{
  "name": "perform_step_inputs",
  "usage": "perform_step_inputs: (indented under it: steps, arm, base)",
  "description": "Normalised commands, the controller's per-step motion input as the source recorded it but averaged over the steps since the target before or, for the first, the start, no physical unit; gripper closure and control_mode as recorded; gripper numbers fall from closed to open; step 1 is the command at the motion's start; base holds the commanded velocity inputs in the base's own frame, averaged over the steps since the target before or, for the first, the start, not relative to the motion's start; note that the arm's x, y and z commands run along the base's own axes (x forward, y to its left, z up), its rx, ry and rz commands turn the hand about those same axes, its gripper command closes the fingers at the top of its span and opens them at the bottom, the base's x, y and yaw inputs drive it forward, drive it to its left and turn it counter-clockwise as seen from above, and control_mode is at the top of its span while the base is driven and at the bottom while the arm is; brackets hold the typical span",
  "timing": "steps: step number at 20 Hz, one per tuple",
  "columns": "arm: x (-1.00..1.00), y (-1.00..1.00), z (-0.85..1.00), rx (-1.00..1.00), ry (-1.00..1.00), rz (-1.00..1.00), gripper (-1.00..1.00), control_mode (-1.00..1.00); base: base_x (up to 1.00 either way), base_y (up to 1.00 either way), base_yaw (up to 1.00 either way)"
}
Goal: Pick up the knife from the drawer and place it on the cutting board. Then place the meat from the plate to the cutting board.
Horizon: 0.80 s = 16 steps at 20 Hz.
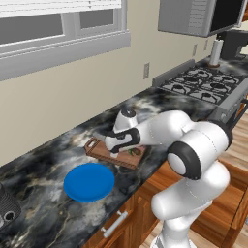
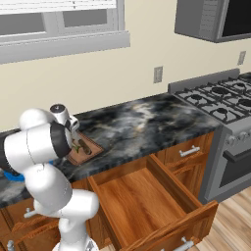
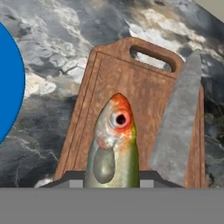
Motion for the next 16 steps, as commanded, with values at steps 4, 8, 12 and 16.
perform_step_inputs:
  steps: [4, 8, 12, 16]
  arm:
    - [0.1, 0.0, -0.13, 0.0, 0.0, 0.0, -1.0, -1.0]
    - [0.08, 0.0, -0.05, 0.0, -0.01, 0.0, -1.0, -1.0]
    - [0.0, 0.0, 0.0, 0.0, 0.0, 0.0, -1.0, -1.0]
    - [0.0, 0.0, 0.0, 0.0, 0.0, 0.0, -1.0, -1.0]
  base:
    - [0.0, 0.0, 0.0]
    - [0.0, 0.0, 0.0]
    - [0.0, 0.0, 0.0]
    - [0.0, 0.0, 0.0]
